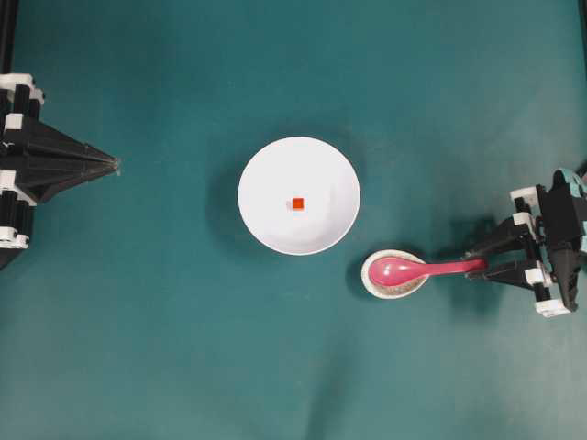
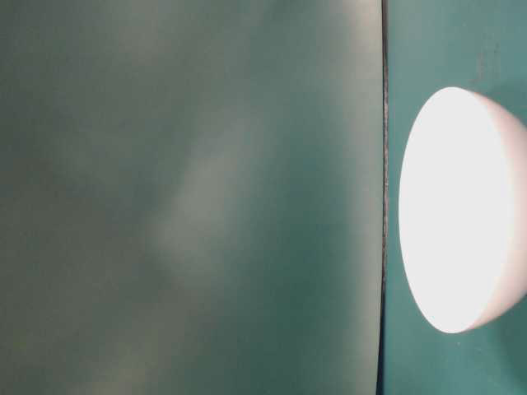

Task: Grip the spoon and scoop the red block from the bowl with right arm.
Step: 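Close the right gripper on the spoon handle and lift it, then carry the spoon over the white bowl and lower its bowl inside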

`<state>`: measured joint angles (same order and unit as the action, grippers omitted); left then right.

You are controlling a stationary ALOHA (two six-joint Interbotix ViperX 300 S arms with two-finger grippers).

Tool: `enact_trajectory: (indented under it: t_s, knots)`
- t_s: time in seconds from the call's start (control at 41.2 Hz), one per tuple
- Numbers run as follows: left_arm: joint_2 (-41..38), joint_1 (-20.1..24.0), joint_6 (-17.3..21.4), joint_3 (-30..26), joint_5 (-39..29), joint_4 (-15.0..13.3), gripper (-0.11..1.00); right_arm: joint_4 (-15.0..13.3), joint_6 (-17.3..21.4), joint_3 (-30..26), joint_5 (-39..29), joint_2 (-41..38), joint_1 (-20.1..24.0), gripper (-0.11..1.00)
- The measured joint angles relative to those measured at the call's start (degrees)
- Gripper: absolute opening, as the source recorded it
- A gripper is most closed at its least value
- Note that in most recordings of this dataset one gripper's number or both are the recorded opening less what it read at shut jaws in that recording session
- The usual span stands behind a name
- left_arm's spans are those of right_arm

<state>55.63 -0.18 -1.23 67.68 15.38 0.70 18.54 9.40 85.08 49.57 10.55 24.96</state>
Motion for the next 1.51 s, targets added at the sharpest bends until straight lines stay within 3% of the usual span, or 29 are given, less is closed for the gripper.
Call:
enact_trajectory:
  t_s: [0.729,0.996,1.166,1.36,1.506]
  knots:
    - [0.00,0.00,0.00,0.00,-0.09,0.00,0.00,1.41,-1.14,-0.26,-0.88,-0.44,0.00,0.39]
    - [0.00,0.00,0.00,0.00,-0.09,0.00,0.00,2.81,-3.60,-0.79,-0.79,-0.44,0.00,0.27]
    - [0.00,0.00,0.00,0.00,-0.09,-0.09,0.00,2.90,-3.87,-1.14,-0.70,-0.35,0.00,0.26]
    - [0.00,0.00,0.00,0.00,-0.44,-0.09,0.00,2.99,-6.06,-4.39,-1.05,1.14,-0.26,0.26]
    - [-0.09,0.00,0.00,0.00,-0.44,-0.09,0.00,2.90,-8.88,-8.79,-6.06,4.83,-3.52,0.26]
